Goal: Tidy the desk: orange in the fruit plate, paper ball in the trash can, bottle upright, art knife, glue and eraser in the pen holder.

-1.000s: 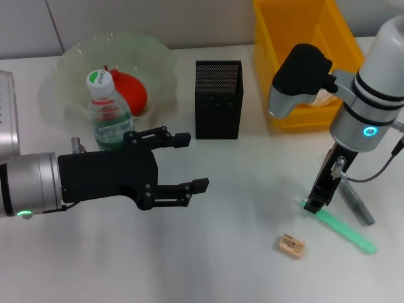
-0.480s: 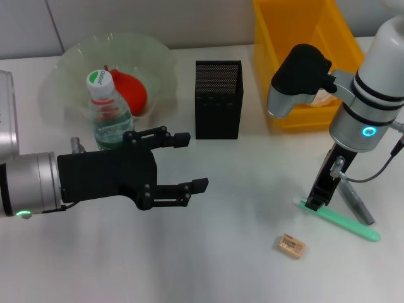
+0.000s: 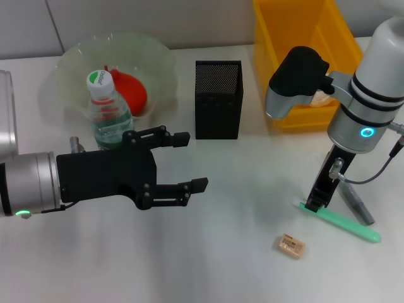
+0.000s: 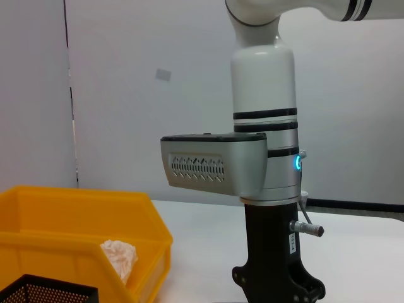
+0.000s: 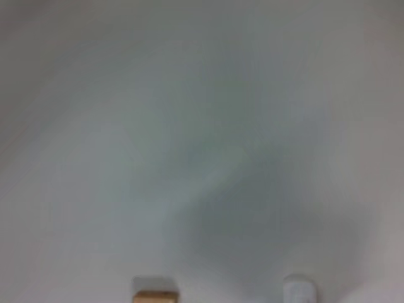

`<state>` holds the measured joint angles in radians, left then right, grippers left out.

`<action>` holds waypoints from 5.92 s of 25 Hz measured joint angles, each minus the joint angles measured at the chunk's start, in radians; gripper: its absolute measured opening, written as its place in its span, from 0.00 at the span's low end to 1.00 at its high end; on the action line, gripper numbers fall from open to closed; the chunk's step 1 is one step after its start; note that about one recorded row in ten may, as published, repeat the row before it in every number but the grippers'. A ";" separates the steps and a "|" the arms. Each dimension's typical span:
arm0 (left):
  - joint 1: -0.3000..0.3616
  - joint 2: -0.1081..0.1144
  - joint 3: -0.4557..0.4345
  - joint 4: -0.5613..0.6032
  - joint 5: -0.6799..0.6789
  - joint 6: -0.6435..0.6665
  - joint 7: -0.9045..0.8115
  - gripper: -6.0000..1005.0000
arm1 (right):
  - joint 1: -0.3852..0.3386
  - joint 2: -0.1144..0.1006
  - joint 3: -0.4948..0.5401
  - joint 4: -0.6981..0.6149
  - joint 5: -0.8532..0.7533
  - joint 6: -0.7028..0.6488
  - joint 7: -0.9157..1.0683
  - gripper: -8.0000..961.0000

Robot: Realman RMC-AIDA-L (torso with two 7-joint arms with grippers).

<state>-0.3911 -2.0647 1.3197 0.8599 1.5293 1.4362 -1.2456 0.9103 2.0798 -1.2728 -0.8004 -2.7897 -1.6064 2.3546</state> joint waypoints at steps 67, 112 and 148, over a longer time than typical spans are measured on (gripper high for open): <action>0.001 -0.003 0.004 -0.004 0.000 -0.005 0.012 0.82 | -0.095 -0.008 0.196 -0.484 0.172 0.131 -0.010 0.04; -0.009 -0.002 0.004 -0.013 0.003 -0.007 0.014 0.82 | -0.074 -0.006 0.193 -0.370 0.499 0.407 -0.170 0.07; -0.009 -0.002 0.006 -0.018 0.003 0.001 0.014 0.82 | -0.146 -0.004 0.235 -0.190 0.661 0.462 -0.414 0.09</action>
<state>-0.4003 -2.0663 1.3254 0.8421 1.5324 1.4373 -1.2317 0.7638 2.0754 -1.0382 -0.9904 -2.1290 -1.1449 1.9407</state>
